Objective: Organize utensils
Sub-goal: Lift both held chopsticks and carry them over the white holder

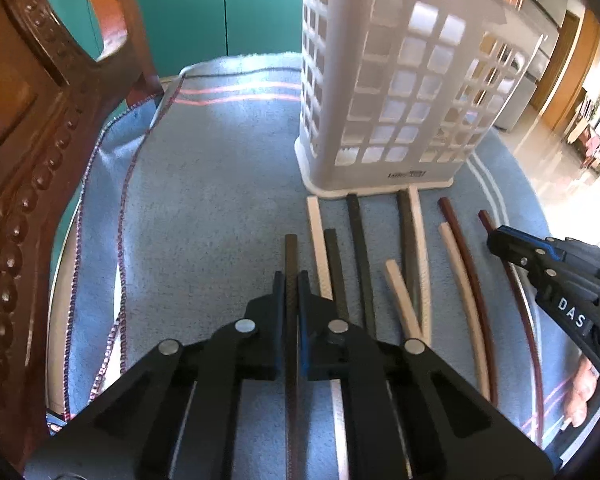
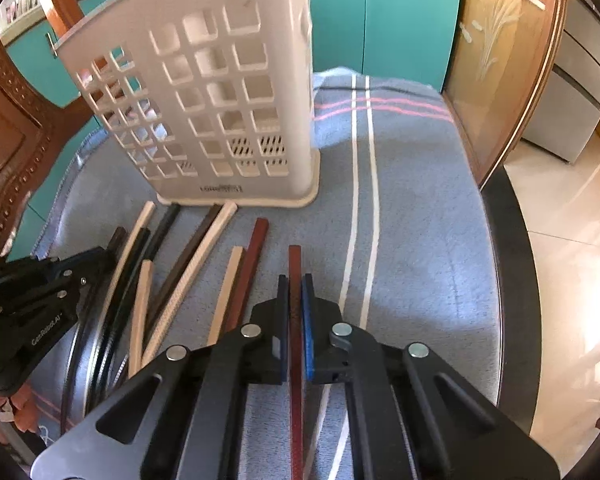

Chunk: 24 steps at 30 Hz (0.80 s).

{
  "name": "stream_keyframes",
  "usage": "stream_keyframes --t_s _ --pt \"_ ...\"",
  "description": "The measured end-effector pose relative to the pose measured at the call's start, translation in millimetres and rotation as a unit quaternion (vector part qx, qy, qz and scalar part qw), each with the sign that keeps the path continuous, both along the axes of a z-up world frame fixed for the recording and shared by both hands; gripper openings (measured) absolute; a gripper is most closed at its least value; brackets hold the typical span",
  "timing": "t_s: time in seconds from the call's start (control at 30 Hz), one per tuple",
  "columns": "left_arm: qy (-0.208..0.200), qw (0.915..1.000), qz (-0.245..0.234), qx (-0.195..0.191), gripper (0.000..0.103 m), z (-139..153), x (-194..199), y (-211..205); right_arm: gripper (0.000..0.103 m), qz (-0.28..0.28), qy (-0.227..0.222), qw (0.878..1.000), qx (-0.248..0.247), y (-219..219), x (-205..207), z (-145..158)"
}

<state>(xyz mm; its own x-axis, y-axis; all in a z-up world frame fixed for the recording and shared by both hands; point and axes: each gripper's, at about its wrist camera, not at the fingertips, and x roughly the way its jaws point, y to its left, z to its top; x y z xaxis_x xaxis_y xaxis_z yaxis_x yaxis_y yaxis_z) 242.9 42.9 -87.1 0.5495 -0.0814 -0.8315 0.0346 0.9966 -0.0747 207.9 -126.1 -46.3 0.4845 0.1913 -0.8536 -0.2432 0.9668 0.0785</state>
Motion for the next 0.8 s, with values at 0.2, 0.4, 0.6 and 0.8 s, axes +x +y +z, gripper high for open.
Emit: stream_keyframes --t_s 0.2,0.4,0.6,0.8 --pt "-0.02 0.9995 -0.01 -0.024 0.007 15 -8 4 0.007 0.004 -0.01 1.0 0.005 0 0 5" --pt "-0.035 0.9987 -0.004 -0.038 0.007 23 -14 10 0.007 0.005 -0.043 0.999 0.018 -2 -8 20" --pt "-0.027 0.9981 -0.008 -0.054 0.007 20 -10 13 0.007 0.011 -0.047 0.999 0.022 -2 -11 25" --pt "0.02 0.9993 -0.019 -0.026 0.007 -5 1 2 0.007 0.022 0.019 0.999 -0.019 6 -7 -3"
